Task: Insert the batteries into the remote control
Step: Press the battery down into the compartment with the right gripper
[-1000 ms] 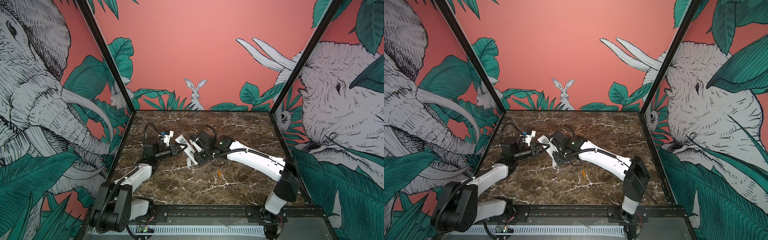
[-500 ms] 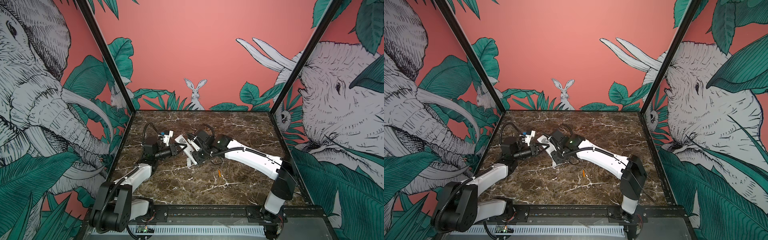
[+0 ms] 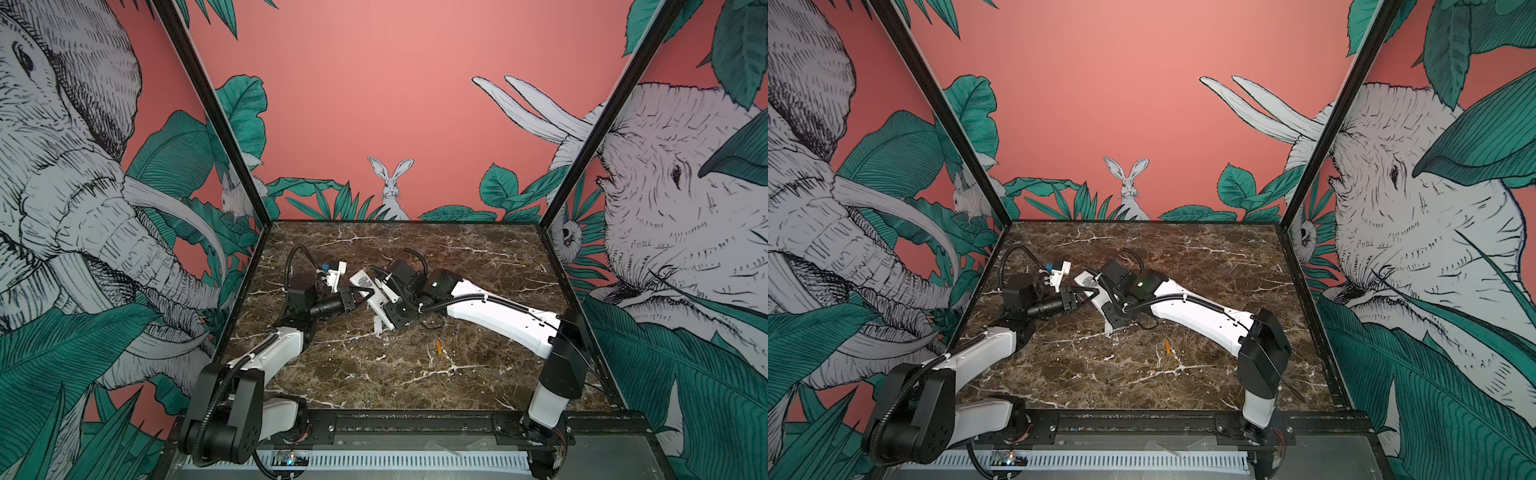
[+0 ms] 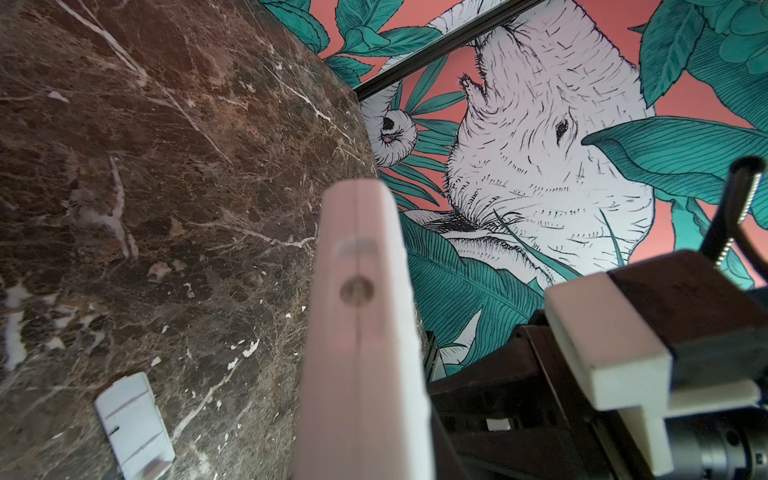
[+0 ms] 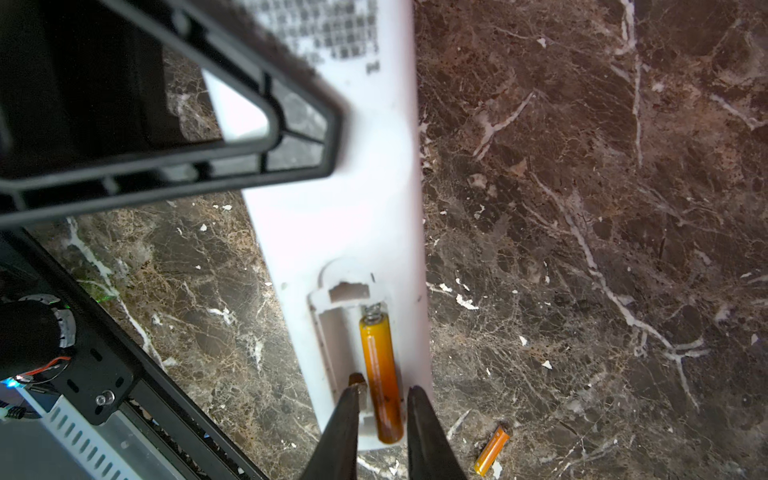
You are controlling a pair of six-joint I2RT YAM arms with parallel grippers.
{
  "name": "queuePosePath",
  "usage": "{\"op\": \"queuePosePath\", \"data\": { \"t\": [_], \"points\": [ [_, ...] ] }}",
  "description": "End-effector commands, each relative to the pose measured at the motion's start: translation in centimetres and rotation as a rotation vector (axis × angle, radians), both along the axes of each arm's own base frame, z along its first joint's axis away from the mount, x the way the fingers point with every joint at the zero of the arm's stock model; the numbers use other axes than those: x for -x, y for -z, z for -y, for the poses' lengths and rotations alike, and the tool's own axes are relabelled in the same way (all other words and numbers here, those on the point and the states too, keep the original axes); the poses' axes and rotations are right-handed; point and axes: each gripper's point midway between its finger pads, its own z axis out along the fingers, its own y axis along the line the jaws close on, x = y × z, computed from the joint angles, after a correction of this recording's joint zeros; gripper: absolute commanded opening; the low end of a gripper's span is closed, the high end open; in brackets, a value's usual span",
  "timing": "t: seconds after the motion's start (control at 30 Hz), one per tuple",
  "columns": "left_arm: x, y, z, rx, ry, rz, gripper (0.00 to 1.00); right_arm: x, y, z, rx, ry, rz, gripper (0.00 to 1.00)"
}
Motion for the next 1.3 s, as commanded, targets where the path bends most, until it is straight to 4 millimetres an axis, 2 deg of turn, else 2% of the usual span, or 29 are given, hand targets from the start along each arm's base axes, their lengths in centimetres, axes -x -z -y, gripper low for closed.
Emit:
{"op": "queuePosePath", "data": {
  "t": [0.0,0.9,1.27],
  "points": [
    [0.3,-0.3,-0.2,0.012,0.009,0.017,0.0,-0.6,0.4,0.0,0.013,0.004,0.017,0.2],
    [0.6,-1.2,0.0,0.031,0.021,0.024,0.0,-1.1,1.5,-1.0,0.005,-0.01,0.018,0.14],
    [0.9,-2.3,0.1,0.068,0.035,0.017,0.0,-1.5,1.8,-1.5,-0.001,-0.012,0.029,0.13]
  ]
}}
